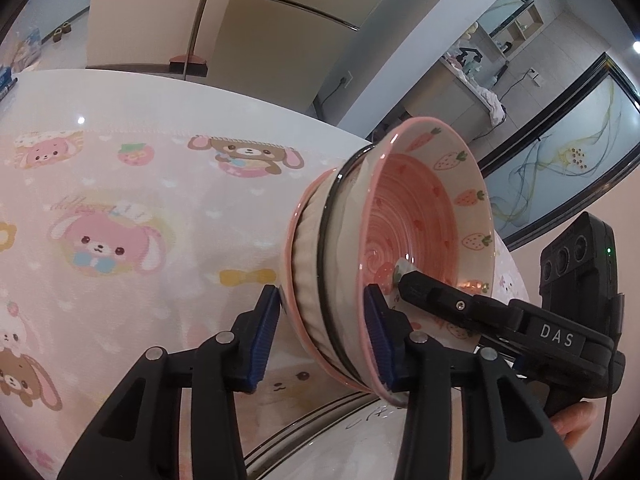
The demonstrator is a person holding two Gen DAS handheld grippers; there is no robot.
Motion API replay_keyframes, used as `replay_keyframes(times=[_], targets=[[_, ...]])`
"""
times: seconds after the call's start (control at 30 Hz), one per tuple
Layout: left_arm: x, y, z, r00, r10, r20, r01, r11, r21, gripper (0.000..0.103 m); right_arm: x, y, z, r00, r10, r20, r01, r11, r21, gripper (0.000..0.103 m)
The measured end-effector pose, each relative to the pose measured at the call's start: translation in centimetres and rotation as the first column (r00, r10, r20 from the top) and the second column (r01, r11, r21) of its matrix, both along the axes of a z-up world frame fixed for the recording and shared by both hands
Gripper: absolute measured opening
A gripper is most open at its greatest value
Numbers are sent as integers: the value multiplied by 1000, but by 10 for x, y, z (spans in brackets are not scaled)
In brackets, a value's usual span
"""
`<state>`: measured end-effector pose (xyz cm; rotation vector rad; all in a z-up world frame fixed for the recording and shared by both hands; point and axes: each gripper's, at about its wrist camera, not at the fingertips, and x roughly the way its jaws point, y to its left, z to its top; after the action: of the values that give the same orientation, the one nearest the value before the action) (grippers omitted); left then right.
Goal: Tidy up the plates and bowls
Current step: 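Lift the pink bowls with both tools and carry them over the plate stack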
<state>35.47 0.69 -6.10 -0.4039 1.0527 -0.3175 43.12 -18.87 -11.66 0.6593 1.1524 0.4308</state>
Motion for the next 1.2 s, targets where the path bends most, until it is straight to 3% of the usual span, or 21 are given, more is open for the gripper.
replay_keyframes(times=[0.27,0.83,1.2], targets=[[-4,2,17,999,19,38,-20,1000,12,39,-5,4,12,1000,0,16,0,1000,2,35],[-39,4,94,983,33,183,-38,999,25,39,-57,2,96,986,-17,164,12,1000,28,35],[-95,9,126,972,40,232,-50,998,33,39,-117,6,144,978,12,210,-12,1000,-5,35]])
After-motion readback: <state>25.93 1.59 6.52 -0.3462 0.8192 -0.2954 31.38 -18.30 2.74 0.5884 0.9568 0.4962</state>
